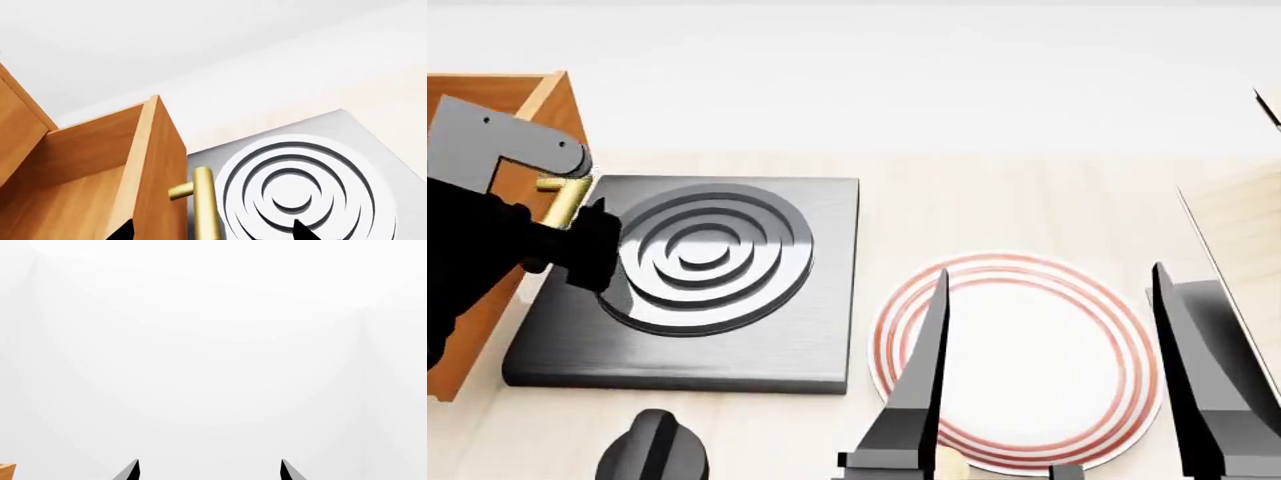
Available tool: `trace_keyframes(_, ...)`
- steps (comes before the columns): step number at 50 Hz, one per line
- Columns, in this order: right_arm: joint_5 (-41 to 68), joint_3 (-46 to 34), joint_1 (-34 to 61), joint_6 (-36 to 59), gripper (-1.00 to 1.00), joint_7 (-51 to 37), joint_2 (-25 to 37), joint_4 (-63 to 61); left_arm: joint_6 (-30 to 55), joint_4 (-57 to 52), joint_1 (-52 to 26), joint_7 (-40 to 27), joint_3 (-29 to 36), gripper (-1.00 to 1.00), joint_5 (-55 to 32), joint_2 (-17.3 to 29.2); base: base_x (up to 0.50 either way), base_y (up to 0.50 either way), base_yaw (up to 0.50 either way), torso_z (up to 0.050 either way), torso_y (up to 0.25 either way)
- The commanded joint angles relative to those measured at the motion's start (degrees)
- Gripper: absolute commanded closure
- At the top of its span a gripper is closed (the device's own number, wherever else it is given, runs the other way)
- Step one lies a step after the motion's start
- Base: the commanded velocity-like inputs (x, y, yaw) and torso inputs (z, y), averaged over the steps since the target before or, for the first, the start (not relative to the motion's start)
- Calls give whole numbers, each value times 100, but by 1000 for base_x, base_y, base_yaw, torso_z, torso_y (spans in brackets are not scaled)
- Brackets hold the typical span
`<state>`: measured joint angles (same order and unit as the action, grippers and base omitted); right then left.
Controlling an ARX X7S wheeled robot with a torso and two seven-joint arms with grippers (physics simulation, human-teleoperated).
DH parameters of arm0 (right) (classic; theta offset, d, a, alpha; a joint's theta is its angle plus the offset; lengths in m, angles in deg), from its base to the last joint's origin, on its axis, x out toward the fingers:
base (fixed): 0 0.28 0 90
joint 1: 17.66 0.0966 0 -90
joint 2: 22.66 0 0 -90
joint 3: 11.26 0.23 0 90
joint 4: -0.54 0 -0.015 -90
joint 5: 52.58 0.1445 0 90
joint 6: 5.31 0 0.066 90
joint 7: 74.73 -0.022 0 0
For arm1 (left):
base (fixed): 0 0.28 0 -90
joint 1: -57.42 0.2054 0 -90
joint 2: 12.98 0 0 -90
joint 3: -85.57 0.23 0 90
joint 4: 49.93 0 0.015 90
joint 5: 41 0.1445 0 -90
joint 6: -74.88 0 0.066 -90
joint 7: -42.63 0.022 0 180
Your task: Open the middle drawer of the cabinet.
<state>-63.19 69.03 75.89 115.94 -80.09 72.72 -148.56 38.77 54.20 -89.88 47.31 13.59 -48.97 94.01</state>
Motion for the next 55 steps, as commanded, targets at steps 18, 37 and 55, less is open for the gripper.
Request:
trace_keyframes(18,-141,102,-39,11,-100,176,-140,-38,815,-622,-291,-87,-962,-100,-554,-331,0,0,0,0,0)
trace_keyframes(37,-129,94,-46,-10,-100,176,-146,-13,1328,-1272,-505,-498,-1627,-100,-726,-394,0,0,0,0,0)
trace_keyframes(55,-78,48,-41,-3,-100,95,-74,-7,1439,-1317,-1097,-607,-1777,-100,-771,-402,0,0,0,0,0)
